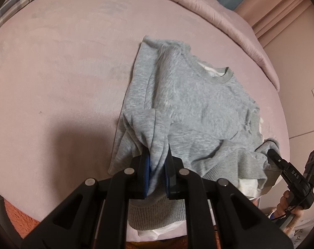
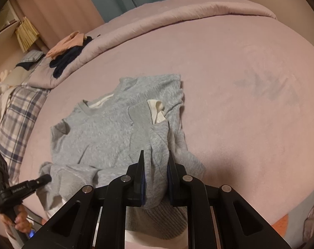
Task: Fold small clothes
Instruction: 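Lay the held hem onto the chest with both tools, then open both tools and release the hem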
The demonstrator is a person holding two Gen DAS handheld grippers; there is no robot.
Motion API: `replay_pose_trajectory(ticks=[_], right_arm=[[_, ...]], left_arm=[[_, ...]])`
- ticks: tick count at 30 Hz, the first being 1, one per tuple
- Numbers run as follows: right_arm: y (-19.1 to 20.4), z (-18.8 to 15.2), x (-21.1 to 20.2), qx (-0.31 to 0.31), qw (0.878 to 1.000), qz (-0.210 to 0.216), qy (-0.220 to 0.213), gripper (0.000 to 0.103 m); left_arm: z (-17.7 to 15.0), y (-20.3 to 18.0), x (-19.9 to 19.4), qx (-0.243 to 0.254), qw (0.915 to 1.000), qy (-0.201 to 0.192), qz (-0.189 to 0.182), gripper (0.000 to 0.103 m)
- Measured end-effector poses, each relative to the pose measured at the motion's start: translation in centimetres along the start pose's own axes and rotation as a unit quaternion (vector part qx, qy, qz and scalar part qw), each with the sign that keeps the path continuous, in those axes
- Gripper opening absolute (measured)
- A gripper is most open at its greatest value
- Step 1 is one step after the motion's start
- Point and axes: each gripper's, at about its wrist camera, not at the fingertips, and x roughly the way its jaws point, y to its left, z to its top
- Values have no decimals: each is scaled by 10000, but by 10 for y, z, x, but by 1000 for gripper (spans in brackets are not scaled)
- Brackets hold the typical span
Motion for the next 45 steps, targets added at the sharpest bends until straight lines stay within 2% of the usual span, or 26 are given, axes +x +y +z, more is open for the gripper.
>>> replay_pose_trajectory(ticks=[15, 32, 36, 38, 41, 43, 45], right_arm=[[1, 6, 28, -74, 9995, -109, 275, 17], [0, 5, 39, -202, 9988, -229, 374, 17], [2, 3, 36, -232, 9989, -264, 313, 17], [4, 3, 34, -297, 9988, -303, 250, 19], [6, 4, 25, -287, 9992, -209, 185, 36], [6, 5, 18, -247, 9996, -55, 85, 47], [6, 6, 7, -264, 9996, -83, -72, 51]], left_arm=[[5, 13, 17, -202, 9995, 237, -99, 13], [4, 14, 21, -227, 9996, 165, -67, 15], [2, 9, 16, -133, 9999, 89, 50, 13], [2, 5, 9, -126, 9999, 5, 103, 15], [2, -2, -2, 4, 9998, -134, 131, 25], [2, -8, -11, 135, 9992, -286, 228, 35], [2, -12, -20, 234, 9983, -456, 285, 45]])
